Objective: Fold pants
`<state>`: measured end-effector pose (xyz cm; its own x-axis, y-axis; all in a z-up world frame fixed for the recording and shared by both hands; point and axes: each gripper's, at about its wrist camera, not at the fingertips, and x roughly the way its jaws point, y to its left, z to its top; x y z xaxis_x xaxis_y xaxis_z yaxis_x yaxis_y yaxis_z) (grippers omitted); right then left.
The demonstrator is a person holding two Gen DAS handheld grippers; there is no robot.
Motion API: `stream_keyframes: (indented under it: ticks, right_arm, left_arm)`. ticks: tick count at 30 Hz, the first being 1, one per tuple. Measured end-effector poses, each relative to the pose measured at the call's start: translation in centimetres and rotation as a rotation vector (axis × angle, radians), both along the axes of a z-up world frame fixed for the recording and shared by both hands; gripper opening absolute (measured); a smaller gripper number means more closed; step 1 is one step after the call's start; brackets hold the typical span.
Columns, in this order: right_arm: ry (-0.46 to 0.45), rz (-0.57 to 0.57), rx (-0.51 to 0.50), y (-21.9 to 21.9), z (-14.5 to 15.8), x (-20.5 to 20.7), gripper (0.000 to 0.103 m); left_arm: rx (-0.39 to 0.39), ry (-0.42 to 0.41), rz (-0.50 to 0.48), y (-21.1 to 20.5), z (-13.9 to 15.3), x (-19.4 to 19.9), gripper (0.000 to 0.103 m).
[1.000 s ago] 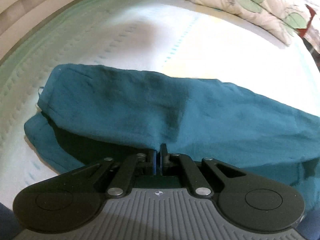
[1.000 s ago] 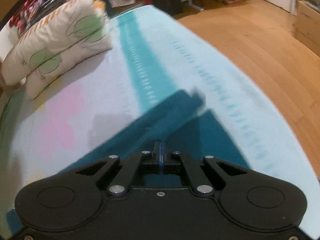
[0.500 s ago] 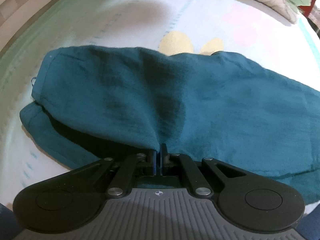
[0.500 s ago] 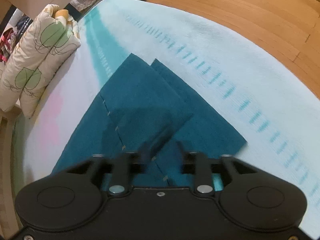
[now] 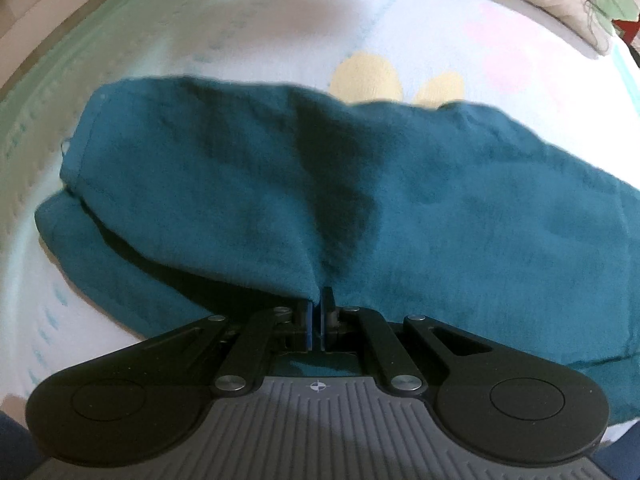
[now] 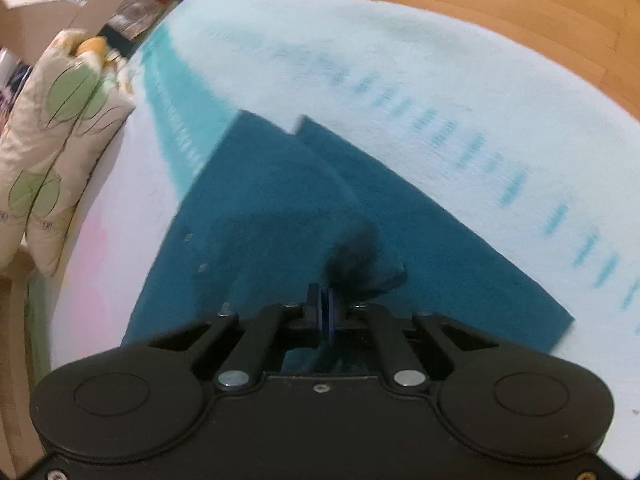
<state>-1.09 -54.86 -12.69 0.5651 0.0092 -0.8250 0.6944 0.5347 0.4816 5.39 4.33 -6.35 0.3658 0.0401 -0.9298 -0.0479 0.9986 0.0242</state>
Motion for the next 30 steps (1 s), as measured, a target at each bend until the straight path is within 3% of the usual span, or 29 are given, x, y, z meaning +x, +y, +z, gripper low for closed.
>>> stream_keyframes:
  ticks: [5, 8, 11, 16, 21, 24, 26, 30]
  right_arm:
    - [-0.154, 0.089, -0.129, 1.3, 8.0, -0.4, 0.009]
    - [-0.177, 0.122, -0.207, 2.3, 11.4, -3.2, 0.009]
    - [-0.051, 0.108, -0.218, 2.3, 9.5, -6.0, 0.009]
    - [0.198, 0.065, -0.102, 0.3, 1.0, -7.4, 0.009]
    - [0.191, 0.082, -0.124, 0.3, 1.2, -7.7, 0.01]
    - [0.218, 0.093, -0.118, 0.5, 1.2, -6.7, 0.02]
    - [0.242, 0.089, -0.125, 0.7, 1.0, -6.6, 0.028]
    - [0.253, 0.074, -0.136, 1.2, 1.8, -6.9, 0.033]
  left_arm:
    - [-0.006, -0.119, -0.027, -0.6, 4.2, 0.4, 0.003]
    - [-0.014, -0.177, -0.072, -0.8, 6.3, -1.0, 0.003]
    - [0.003, -0.087, -0.108, -0.8, 4.2, -1.8, 0.003]
    - [-0.027, 0.176, -0.09, -1.1, -3.0, -0.9, 0.003]
    - [0.01, 0.148, -0.111, -2.1, -3.0, -0.9, 0.006]
    - [0.016, 0.18, -0.095, -2.1, -3.8, -0.8, 0.007]
    - [0.0, 0.18, -0.082, -2.1, -4.0, -0.7, 0.008]
    - [-0.074, 0.179, -0.052, -1.4, -4.4, -1.1, 0.011]
